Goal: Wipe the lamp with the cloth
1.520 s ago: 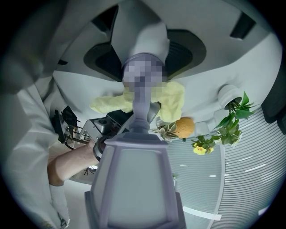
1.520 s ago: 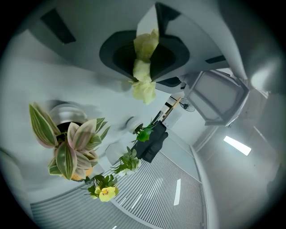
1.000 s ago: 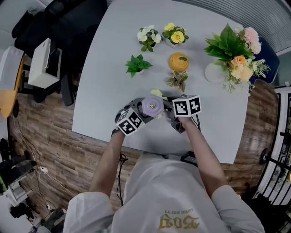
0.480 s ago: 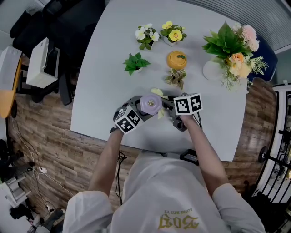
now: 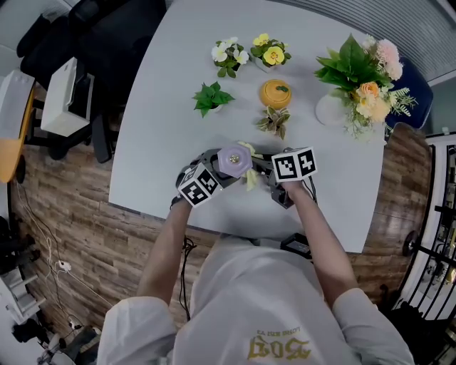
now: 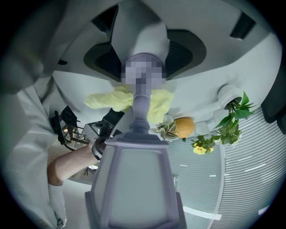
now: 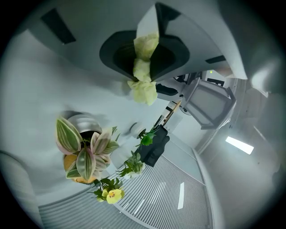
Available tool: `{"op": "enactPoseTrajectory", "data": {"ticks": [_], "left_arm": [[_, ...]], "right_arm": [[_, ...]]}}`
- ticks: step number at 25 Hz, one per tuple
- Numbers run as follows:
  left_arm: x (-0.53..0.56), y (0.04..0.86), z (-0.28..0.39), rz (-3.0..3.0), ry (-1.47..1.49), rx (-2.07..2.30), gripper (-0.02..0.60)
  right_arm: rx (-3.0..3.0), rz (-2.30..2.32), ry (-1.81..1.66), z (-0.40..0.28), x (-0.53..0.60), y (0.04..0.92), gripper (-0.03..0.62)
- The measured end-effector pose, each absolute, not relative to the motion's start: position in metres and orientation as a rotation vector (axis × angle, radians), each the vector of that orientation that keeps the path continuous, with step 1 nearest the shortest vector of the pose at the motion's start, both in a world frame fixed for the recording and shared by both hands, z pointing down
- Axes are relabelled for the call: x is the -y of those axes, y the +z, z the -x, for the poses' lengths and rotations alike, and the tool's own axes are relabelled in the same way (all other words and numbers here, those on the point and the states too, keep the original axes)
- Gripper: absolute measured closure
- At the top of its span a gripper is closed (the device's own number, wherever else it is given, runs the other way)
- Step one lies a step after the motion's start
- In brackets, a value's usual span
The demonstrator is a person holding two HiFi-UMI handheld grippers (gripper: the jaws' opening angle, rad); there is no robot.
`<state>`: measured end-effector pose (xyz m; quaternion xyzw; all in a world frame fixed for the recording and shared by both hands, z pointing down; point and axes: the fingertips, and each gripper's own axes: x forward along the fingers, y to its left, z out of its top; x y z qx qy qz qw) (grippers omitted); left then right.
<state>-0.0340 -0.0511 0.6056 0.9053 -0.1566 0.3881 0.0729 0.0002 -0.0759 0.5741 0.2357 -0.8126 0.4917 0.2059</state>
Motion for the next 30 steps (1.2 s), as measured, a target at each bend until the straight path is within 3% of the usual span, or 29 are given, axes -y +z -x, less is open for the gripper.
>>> {"op": "enactPoseTrajectory", "data": {"ticks": [30], "left_arm": [[0.051,0.607,0.034,-2.713,1.171,0.467,0.276]], "right_arm": [[2.192,-0.472,1.336,0.009,0.030,0.581,0.522]]}}
